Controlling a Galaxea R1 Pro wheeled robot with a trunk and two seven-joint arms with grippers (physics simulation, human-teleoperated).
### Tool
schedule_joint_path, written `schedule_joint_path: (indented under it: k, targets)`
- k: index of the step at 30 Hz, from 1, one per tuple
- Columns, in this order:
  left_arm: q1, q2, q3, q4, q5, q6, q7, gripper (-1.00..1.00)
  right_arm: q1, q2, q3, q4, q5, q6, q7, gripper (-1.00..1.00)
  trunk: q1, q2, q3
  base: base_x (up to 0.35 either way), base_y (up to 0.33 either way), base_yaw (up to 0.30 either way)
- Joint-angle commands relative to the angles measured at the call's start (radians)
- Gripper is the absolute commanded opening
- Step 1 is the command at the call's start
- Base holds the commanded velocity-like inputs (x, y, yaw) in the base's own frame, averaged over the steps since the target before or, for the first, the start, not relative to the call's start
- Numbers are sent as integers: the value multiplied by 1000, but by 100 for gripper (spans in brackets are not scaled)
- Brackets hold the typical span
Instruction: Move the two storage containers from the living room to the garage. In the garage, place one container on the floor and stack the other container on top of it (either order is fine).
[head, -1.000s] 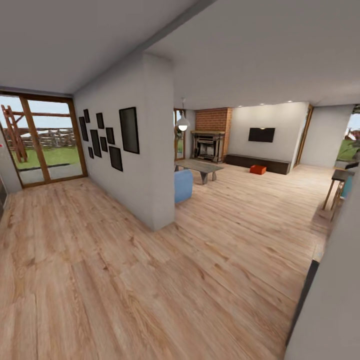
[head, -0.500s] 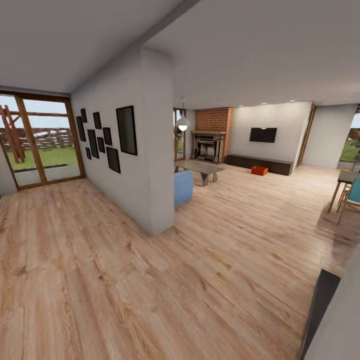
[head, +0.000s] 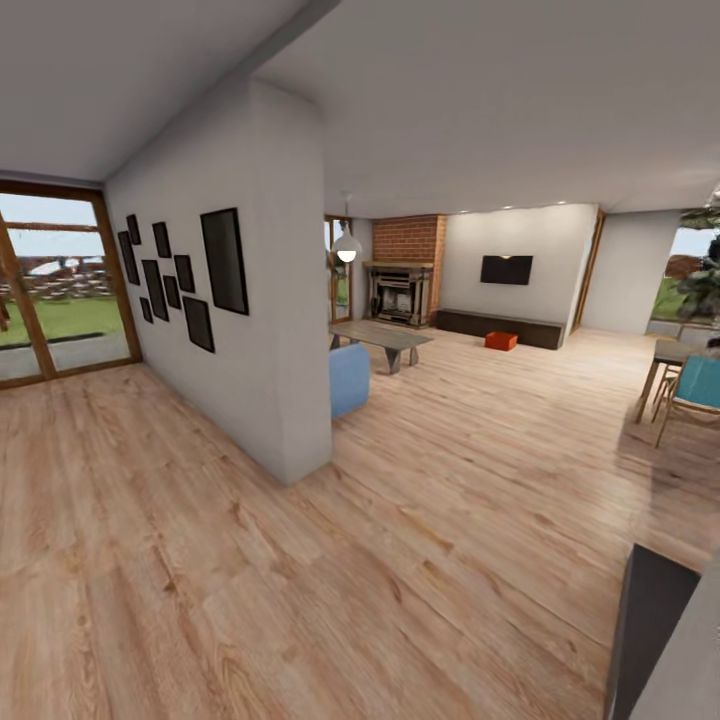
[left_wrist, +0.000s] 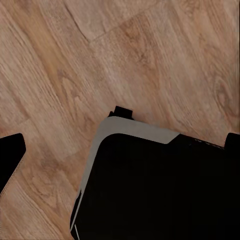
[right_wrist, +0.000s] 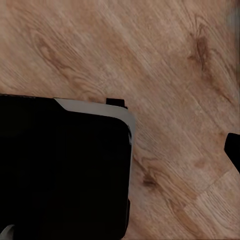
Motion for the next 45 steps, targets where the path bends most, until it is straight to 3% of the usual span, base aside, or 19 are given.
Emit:
schedule_joint_path:
  k: [1,14,20,32,45]
  targets:
    - [0,0,1,0,4,-1,2,100,-1,0,-2,3,11,-4,-5,100,1,-1,-1,320,0,-294]
    - [0,0,0,0,4,-1,2,100,-1,-2,0,3,13,-4,-3,100,1,-1,-1,320,0,-297]
    - [0,0,1,0,5,0,2,100,-1,1,-2,3,71,-6,-8,100,1,-1,-1,320,0,-298]
    - [0,0,0,0,5,-1,2,100,-1,1,-2,3,81,-7,-9,100,1,-1,-1,321,0,-292]
    - [0,0,1,0,4,-1,2,100,-1,0,-2,3,81,-4,-3,100,1,-1,-1,321,0,-37]
